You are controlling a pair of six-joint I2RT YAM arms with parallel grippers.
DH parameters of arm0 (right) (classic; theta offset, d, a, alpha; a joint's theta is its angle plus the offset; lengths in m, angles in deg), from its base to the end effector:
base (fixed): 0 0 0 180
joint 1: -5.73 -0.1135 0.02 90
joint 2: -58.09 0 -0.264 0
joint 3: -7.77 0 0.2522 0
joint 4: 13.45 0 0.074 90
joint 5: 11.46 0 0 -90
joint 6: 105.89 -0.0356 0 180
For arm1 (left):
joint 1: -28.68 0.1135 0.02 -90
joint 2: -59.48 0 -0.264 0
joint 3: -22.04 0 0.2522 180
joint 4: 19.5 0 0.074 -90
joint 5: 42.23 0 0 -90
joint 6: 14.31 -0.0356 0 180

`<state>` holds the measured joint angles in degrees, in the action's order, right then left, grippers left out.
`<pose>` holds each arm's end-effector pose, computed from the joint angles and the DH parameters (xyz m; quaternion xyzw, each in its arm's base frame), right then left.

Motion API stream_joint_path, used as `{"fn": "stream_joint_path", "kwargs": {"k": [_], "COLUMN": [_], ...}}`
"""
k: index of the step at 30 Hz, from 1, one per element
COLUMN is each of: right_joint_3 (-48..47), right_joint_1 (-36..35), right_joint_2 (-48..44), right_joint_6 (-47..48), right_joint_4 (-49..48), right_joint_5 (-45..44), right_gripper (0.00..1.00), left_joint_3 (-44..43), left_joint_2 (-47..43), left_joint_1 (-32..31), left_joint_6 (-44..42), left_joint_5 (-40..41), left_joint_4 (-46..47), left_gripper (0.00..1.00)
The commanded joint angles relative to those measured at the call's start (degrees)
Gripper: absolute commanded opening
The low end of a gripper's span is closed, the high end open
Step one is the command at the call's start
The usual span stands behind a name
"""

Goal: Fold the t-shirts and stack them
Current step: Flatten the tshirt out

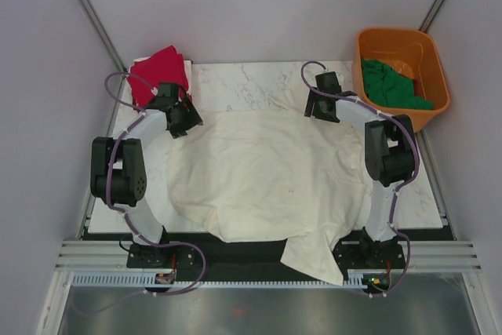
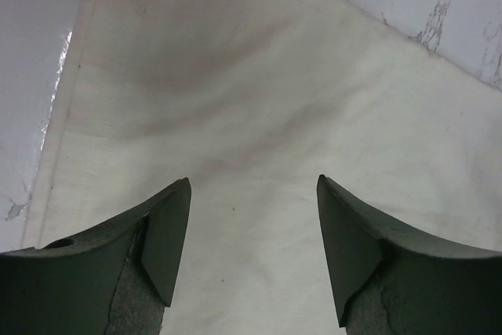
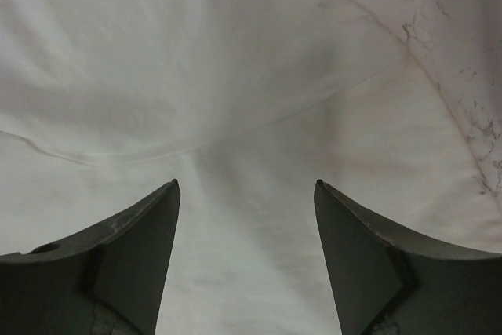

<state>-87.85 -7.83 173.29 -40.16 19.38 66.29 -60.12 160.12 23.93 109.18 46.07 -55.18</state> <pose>0.4260 0.0950 0.1817 0.1221 0.9340 0.0083 0.3358 0.3707 -0.0319 0.2042 -0.2317 0.9227 -0.1141 0.2861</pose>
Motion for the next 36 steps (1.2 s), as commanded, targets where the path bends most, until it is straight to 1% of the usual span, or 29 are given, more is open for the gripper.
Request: {"fn": "stream_joint_path", "kwargs": {"k": [1,3,4,5,6,7,9,10,11,13,16,20,22,23,25,28,30,36], "right_joint_3": [-6.87,-11.63,-16.44,-18.92,-21.38,-25.84,-29.82,-33.50,-35.28,-39.75,-43.89,-47.15,-47.51,-47.42,-47.33,-46.98,-47.07,-46.63], "right_joint_1": [0.90,1.52,1.61,1.61,1.70,2.05,3.10,3.71,4.94,5.74,6.36,6.36,6.36,6.27,6.01,5.57,5.21,4.42], "right_joint_2": [1.78,5.55,7.04,10.19,11.96,13.72,18.99,20.67,23.99,26.82,31.04,34.47,34.66,34.74,34.92,35.45,36.15,37.47], "right_joint_6": [2.30,3.08,3.35,3.88,4.32,4.49,4.41,3.45,2.83,0.82,0.72,1.33,0.98,0.37,-0.25,-1.48,-2.70,-3.50], "right_joint_4": [-0.35,-0.18,-0.17,0.17,0.53,0.70,0.79,0.71,0.71,0.71,0.79,0.71,0.62,0.53,0.36,-0.08,-0.17,-0.35], "right_joint_5": [-1.56,0.99,1.00,0.91,0.30,0.04,0.82,3.87,5.64,9.33,10.93,12.07,12.08,15.03,16.81,19.71,21.64,21.48], "right_gripper": [0.78,0.78,0.78,0.79,0.79,0.80,0.80,0.80,0.80,0.79,0.79,0.79,0.78,0.76,0.74,0.67,0.65,0.49], "left_joint_3": [-5.24,-7.87,-8.67,-9.55,-10.95,-11.57,-13.15,-13.60,-13.77,-14.48,-14.83,-14.57,-14.39,-13.87,-13.17,-11.85,-10.97,-10.17], "left_joint_2": [1.13,2.71,3.24,3.77,4.56,5.00,5.88,6.75,7.20,8.16,8.87,9.49,9.57,9.66,9.66,9.93,10.10,11.33], "left_joint_1": [0.44,0.62,0.71,0.71,0.71,0.71,0.80,0.97,1.06,1.41,1.50,1.59,1.59,1.59,1.76,1.85,1.85,2.03], "left_joint_6": [1.92,1.92,1.49,-6.43,-7.12,-7.56,-8.71,-8.88,-9.06,-9.06,-9.06,-8.45,-8.18,-7.84,-7.57,-7.57,-7.57,-7.57], "left_joint_5": [0.20,0.20,13.43,13.73,13.91,14.17,14.35,14.44,14.35,14.09,14.09,14.09,14.70,15.05,15.93,15.93,15.93,15.93], "left_joint_4": [2.05,2.05,2.92,3.01,2.93,3.01,3.02,2.93,2.93,2.93,3.02,2.93,2.93,2.84,2.93,2.93,2.93,2.93], "left_gripper": [0.73,0.73,0.66,0.65,0.65,0.66,0.67,0.68,0.68,0.68,0.68,0.68,0.68,0.68,0.67,0.67,0.67,0.67]}}
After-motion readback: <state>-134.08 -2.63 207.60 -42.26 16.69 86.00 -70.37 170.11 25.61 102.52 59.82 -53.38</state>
